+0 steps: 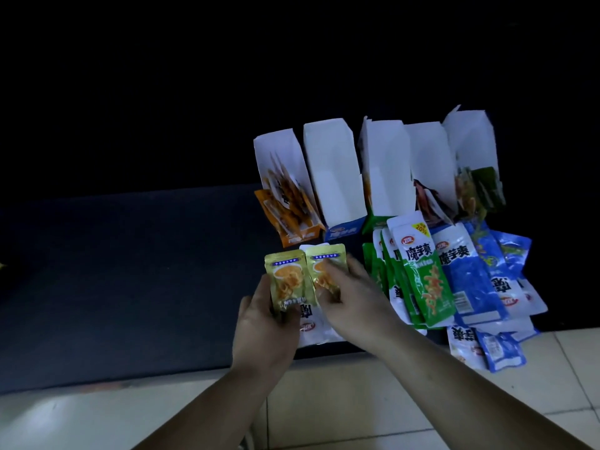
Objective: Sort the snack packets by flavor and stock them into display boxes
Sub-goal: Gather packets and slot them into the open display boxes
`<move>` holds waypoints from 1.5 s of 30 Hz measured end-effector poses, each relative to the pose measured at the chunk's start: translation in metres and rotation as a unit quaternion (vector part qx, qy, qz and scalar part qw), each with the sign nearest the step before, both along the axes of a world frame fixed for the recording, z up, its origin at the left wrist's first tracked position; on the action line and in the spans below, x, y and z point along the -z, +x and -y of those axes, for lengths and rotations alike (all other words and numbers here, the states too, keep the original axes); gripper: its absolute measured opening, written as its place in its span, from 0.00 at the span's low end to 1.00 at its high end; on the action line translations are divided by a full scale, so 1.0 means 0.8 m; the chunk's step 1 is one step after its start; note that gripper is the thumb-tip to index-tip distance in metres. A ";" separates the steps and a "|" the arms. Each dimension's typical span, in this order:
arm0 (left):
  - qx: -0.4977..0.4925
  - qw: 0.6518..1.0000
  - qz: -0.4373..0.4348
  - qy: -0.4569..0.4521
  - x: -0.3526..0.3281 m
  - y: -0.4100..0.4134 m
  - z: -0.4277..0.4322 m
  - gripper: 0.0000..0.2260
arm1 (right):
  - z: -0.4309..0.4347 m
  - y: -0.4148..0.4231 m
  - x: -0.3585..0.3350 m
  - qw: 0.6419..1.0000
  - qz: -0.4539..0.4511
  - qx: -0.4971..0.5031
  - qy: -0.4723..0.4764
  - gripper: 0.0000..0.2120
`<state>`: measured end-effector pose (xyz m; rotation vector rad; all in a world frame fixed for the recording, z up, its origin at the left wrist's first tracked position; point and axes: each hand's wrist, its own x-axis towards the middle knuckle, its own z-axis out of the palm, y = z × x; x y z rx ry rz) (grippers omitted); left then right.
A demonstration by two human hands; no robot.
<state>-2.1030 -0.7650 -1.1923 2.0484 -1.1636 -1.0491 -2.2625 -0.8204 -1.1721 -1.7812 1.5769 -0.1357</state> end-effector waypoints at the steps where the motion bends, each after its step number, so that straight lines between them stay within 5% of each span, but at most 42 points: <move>1: -0.006 1.000 -0.014 -0.003 0.004 -0.001 0.001 0.22 | 0.000 -0.002 0.000 1.000 -0.003 0.002 0.008 0.28; 9: -0.110 0.985 -0.130 0.026 0.000 -0.013 0.012 0.22 | 0.006 -0.007 0.008 1.000 0.010 0.013 0.014 0.35; 17: -0.017 1.000 0.007 -0.007 -0.010 -0.029 0.006 0.27 | -0.001 0.001 0.013 0.998 -0.034 -0.023 -0.042 0.38; 23: -0.113 0.975 -0.189 0.031 -0.028 -0.036 0.007 0.26 | 0.000 -0.005 0.026 0.999 -0.010 -0.008 -0.051 0.32; 27: -0.166 0.956 -0.242 -0.003 -0.032 -0.030 0.016 0.25 | -0.006 -0.008 0.034 0.997 0.031 0.000 -0.070 0.34; 45: -0.062 0.946 -0.317 -0.001 -0.042 -0.029 0.019 0.32 | -0.010 -0.002 0.022 0.998 0.017 0.020 -0.059 0.30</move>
